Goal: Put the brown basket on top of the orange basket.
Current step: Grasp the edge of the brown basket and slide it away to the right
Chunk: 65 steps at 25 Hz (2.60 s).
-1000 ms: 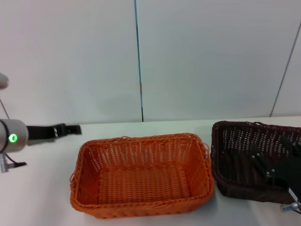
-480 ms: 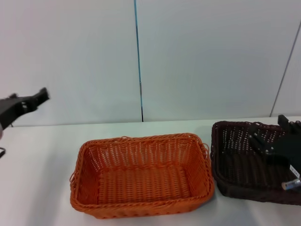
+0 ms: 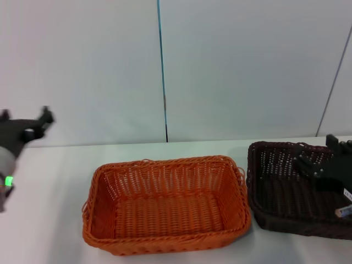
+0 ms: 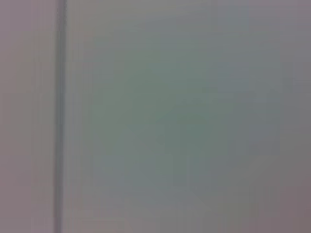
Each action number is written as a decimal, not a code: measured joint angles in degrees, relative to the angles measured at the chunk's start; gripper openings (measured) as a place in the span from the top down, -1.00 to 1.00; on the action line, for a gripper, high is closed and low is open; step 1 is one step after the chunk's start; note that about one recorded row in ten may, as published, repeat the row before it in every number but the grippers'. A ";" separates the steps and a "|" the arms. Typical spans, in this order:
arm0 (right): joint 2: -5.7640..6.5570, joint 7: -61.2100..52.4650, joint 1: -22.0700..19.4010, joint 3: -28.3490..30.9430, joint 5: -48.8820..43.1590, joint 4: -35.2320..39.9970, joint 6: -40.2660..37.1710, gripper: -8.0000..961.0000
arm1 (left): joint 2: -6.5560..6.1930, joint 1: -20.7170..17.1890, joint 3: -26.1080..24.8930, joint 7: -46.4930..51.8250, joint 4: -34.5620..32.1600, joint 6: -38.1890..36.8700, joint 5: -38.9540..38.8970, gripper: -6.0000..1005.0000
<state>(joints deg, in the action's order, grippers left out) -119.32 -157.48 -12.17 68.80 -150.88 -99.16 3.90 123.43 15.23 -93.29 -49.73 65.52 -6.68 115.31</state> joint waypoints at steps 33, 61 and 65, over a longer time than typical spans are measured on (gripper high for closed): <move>0.00 -2.22 0.37 6.70 2.68 -1.58 8.78 -0.41 | -12.13 -5.73 12.72 65.17 -6.48 -13.99 41.03 -0.75; 0.29 -4.16 9.75 45.96 6.60 -0.04 45.18 -0.41 | -8.95 -13.72 11.28 72.55 -10.38 -22.75 48.36 -0.74; 0.60 -2.24 17.12 53.95 6.02 7.16 49.33 -0.41 | -8.26 -13.63 10.72 71.87 -10.59 -22.77 48.35 -0.74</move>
<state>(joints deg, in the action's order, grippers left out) -118.72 -159.72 4.95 122.75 -144.85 -92.00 53.23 115.17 1.60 -82.57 22.14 54.93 -29.44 163.66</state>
